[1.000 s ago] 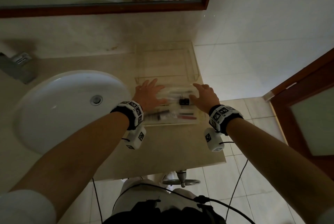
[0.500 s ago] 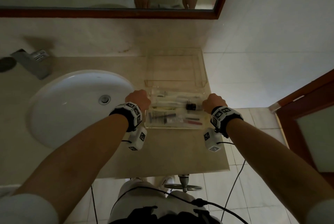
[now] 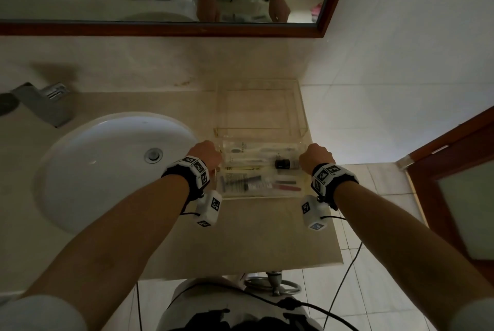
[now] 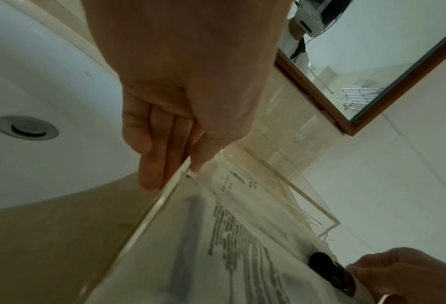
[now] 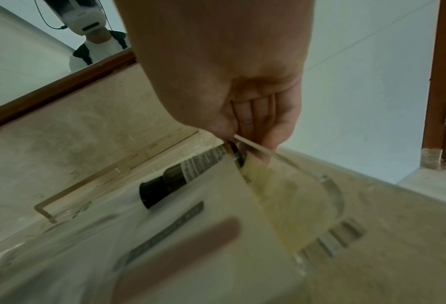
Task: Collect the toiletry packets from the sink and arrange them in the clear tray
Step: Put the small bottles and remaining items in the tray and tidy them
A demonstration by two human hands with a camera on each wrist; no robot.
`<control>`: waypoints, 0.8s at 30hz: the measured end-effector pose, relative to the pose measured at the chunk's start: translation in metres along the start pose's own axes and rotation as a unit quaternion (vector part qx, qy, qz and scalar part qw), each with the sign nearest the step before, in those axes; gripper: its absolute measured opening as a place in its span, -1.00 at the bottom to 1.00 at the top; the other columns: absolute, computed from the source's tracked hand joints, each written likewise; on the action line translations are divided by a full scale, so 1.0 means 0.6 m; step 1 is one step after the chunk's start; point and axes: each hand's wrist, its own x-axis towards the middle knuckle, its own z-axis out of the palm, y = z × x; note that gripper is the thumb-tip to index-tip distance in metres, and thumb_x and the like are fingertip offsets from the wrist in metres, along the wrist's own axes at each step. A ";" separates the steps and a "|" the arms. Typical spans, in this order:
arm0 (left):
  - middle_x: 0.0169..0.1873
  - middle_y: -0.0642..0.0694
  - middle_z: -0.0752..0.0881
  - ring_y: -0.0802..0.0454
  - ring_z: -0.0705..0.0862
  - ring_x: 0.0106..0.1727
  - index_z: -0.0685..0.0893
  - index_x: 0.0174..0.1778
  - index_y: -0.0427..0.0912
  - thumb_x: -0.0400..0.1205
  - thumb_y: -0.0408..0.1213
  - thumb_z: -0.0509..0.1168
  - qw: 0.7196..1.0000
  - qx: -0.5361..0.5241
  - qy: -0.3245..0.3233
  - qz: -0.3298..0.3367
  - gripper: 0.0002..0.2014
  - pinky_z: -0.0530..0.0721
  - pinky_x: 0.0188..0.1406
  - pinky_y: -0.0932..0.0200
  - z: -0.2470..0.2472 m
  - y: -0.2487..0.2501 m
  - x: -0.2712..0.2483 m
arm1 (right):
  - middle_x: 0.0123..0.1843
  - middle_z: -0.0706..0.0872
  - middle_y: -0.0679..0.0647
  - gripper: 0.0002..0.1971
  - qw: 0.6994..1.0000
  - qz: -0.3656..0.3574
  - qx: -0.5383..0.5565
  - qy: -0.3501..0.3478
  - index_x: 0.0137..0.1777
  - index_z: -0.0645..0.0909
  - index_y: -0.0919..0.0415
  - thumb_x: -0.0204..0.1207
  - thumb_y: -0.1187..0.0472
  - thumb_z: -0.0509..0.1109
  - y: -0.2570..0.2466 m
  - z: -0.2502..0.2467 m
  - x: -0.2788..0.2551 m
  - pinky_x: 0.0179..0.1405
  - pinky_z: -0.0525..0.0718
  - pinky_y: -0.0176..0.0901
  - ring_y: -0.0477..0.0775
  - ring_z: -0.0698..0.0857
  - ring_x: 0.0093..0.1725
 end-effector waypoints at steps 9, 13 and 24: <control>-0.27 -0.21 0.66 -0.20 0.65 -0.19 0.52 -0.22 -0.31 0.61 -0.30 0.17 1.000 0.016 0.023 0.015 -0.84 0.66 -0.06 0.05 -0.026 0.007 0.001 | 0.11 0.68 0.26 -0.80 1.000 -0.005 0.011 -0.001 0.08 0.57 0.34 0.56 0.31 0.18 -0.014 -0.002 0.010 0.07 0.63 0.02 0.29 0.67 0.10; -0.47 -0.12 0.60 -0.18 0.64 -0.26 0.46 -0.40 -0.27 0.61 -0.35 0.15 0.999 0.016 0.022 0.018 -0.76 0.63 -0.15 0.09 -0.026 0.011 0.001 | 0.11 0.69 0.26 -0.85 1.000 -0.004 0.007 0.006 0.01 0.56 0.30 0.54 0.29 0.19 -0.015 -0.003 0.014 0.23 0.63 0.12 0.30 0.67 0.10; -0.06 -0.34 0.74 -0.24 0.66 -0.15 0.60 -0.10 -0.37 0.62 -0.31 0.13 1.000 0.008 0.025 0.014 -0.79 0.60 -0.15 0.08 -0.022 0.025 0.023 | 0.06 0.70 0.22 -0.91 1.000 -0.006 -0.008 0.015 -0.07 0.52 0.27 0.55 0.29 0.19 -0.006 -0.013 0.024 0.01 0.63 -0.02 0.24 0.68 0.03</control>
